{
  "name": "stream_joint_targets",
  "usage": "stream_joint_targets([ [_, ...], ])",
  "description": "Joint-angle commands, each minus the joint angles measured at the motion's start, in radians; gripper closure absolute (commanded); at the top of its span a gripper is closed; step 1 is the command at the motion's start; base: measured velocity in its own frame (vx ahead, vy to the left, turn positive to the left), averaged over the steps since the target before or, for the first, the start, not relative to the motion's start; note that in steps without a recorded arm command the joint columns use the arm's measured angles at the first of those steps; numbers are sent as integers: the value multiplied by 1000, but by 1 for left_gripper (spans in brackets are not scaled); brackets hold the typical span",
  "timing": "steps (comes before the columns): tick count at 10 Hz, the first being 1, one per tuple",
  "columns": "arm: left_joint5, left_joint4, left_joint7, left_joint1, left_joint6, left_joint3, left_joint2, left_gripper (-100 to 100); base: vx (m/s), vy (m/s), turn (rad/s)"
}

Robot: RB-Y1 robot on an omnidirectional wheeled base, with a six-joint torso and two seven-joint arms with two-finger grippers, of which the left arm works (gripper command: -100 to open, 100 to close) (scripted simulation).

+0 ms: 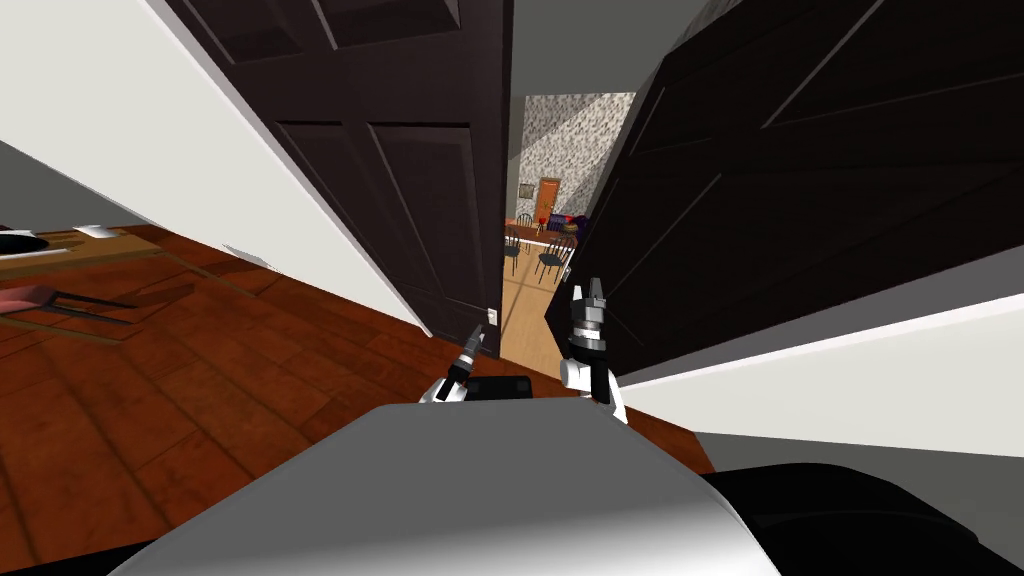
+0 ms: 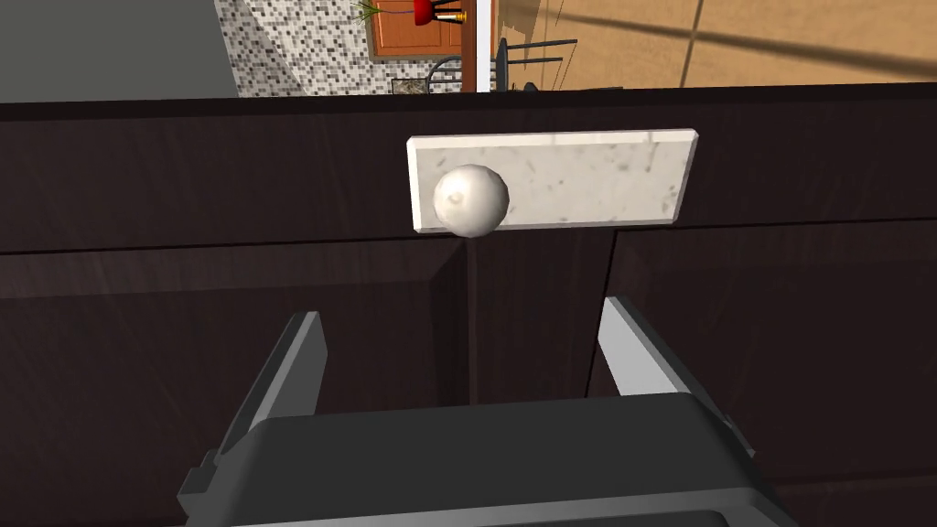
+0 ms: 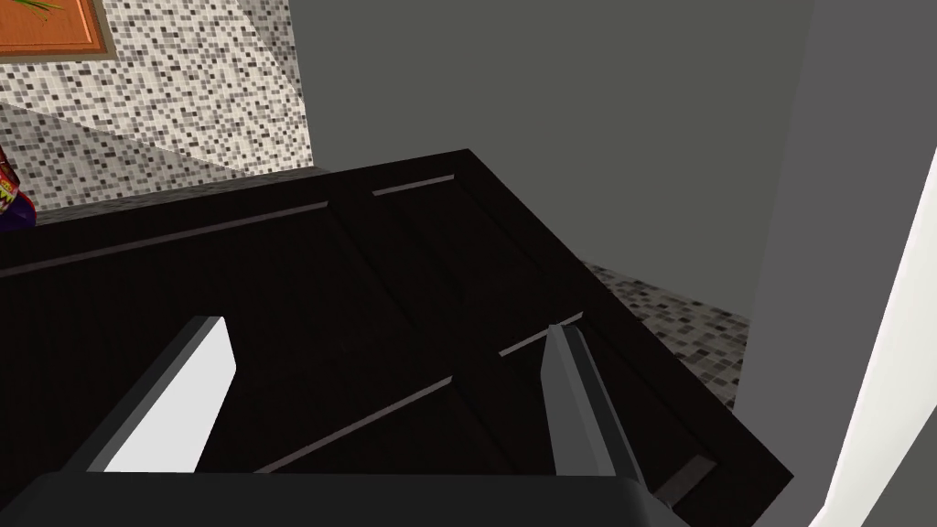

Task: Push the door open

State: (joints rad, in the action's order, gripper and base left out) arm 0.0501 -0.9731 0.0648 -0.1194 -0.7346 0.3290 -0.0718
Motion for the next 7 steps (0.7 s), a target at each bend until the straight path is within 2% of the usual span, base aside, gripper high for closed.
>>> stream_joint_targets([
  [1,-2,7,-1,3,-3,-4,1,-100,190,-56,-30],
  [5,-6,27,-4,11,-12,-14,13,-100,193,-55,-25],
  [6,-5,23,-4,10,-10,-12,11,-100,80,-27,2],
  [7,-5,23,-4,10,-10,-12,11,100,-15,6,9],
])
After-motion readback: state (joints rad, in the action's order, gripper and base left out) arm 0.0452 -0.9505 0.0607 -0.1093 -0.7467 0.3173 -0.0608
